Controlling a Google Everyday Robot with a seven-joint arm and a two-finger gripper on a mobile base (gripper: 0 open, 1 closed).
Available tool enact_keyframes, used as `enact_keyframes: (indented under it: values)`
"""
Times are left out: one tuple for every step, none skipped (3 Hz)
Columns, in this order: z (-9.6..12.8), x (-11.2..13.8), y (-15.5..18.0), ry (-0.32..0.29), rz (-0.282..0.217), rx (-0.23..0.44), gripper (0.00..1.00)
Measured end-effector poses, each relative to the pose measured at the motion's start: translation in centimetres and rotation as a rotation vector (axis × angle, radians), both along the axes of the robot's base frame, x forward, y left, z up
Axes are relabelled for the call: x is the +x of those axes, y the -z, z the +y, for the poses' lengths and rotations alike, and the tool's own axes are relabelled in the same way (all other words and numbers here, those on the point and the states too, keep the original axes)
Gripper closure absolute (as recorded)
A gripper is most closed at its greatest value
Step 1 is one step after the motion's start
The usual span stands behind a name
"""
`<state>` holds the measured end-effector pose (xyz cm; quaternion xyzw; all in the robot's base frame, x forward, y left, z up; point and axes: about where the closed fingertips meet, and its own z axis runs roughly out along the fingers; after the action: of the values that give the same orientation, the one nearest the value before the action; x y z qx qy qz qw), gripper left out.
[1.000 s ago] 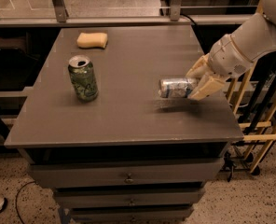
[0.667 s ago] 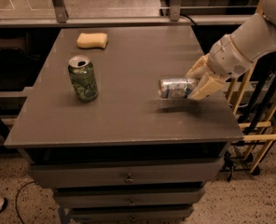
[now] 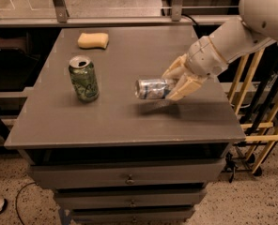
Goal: Move redbull can near green can
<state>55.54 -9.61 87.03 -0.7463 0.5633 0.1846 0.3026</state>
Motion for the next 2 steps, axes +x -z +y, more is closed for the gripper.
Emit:
enact_keyframes:
  values:
    - [4.3, 0.6, -1.1, -0.1, -0.035, 0.032, 1.0]
    - [7.7, 0.8, -1.0, -0.163, -0.059, -0.007, 1.0]
